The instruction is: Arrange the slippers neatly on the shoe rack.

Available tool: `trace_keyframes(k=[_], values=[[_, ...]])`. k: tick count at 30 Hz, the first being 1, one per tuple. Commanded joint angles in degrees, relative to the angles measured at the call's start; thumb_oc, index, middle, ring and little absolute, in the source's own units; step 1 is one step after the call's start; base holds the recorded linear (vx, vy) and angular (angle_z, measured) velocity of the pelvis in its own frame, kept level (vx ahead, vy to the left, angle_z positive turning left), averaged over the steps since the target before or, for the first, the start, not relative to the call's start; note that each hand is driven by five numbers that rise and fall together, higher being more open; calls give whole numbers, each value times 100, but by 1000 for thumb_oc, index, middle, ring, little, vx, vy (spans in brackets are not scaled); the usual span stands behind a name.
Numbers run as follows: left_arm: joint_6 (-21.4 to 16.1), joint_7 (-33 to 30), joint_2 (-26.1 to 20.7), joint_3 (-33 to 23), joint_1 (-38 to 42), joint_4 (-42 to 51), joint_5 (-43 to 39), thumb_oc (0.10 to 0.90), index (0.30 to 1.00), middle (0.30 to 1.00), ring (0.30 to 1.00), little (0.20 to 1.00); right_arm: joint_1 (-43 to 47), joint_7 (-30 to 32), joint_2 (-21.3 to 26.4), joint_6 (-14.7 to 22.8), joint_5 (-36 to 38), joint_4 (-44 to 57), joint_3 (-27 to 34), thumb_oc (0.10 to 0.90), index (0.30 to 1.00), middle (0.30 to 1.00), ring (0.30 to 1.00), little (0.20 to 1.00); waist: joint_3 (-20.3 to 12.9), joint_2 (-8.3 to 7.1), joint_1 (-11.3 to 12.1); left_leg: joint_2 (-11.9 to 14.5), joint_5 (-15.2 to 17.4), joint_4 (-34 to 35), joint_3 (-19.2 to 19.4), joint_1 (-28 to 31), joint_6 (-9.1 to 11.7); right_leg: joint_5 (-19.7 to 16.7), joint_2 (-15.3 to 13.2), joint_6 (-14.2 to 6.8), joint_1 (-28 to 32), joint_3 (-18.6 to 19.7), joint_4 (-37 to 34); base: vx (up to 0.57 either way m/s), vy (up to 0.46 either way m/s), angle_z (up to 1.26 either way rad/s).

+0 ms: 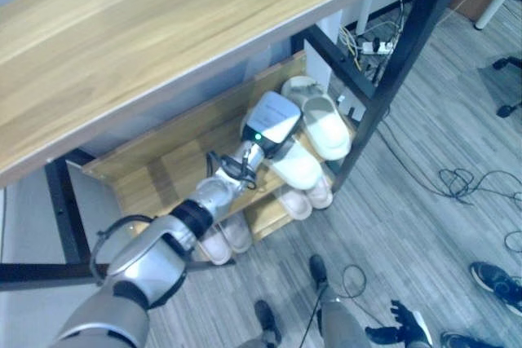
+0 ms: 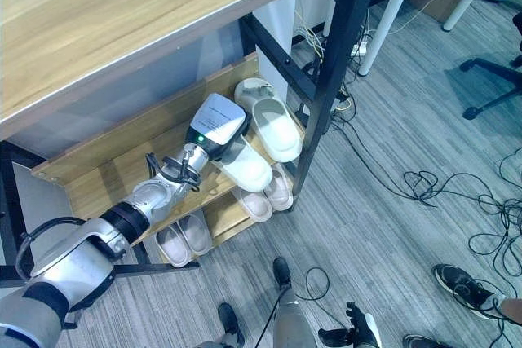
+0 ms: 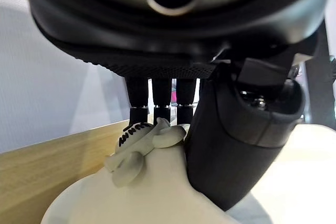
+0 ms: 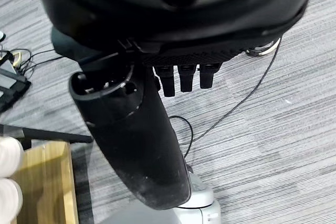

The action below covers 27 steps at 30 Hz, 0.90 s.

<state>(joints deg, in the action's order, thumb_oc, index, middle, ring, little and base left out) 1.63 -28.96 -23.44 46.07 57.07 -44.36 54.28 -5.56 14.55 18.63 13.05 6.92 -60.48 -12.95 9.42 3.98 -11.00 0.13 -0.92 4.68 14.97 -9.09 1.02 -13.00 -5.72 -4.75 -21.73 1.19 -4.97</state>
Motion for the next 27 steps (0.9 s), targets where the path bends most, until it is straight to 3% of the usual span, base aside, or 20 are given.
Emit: trace_keyframes(k=[1, 6, 7, 8, 17, 27], values=[[199, -304, -197, -151, 884, -392, -107, 400, 300, 300, 300, 300, 104, 163, 318, 214, 31, 167, -102, 800, 900, 900, 900, 900, 13, -93, -45, 125, 42, 32, -734, -369, 200, 856, 144, -441, 520, -89, 91, 0, 0, 0], [128, -313, -80, -105, 1186, -220, -207, 414, 321, 321, 321, 321, 110, 152, 349, 231, 44, 242, -152, 800, 900, 900, 900, 900, 56, -136, -69, 136, 25, 32, -752, -456, 199, 829, 136, -449, 442, -104, 75, -4, -2, 1], [105, -351, -43, -181, 1159, -147, -298, 565, 547, 547, 547, 547, 103, 151, 342, 227, 49, 245, -151, 800, 900, 900, 900, 900, 63, -146, -69, 134, 27, 32, -749, -461, 198, 829, 135, -446, 439, -103, 72, 0, 0, 0], [85, -384, -25, -231, 1144, -76, -339, 800, 900, 900, 900, 900, 79, 149, 345, 223, 44, 249, -148, 800, 900, 900, 900, 900, 63, -150, -71, 132, 31, 32, -752, -457, 196, 827, 137, -444, 438, -101, 75, 0, 0, 0], [260, -490, 151, -593, 747, 70, -355, 800, 900, 900, 900, 900, 41, 179, 275, 200, -18, 184, -103, 800, 900, 900, 900, 900, 75, -153, -32, 108, 74, 32, -742, -351, 183, 883, 126, -422, 511, -92, 124, 0, 0, 0], [256, -416, -9, -1100, 102, 571, -521, 800, 900, 900, 900, 900, 77, 115, 128, 46, -91, -118, -71, 800, 900, 900, 900, 900, 4, -90, 76, 60, 133, 32, -731, -153, 159, 959, 129, -393, 722, -142, 151, 1, 0, 0]])
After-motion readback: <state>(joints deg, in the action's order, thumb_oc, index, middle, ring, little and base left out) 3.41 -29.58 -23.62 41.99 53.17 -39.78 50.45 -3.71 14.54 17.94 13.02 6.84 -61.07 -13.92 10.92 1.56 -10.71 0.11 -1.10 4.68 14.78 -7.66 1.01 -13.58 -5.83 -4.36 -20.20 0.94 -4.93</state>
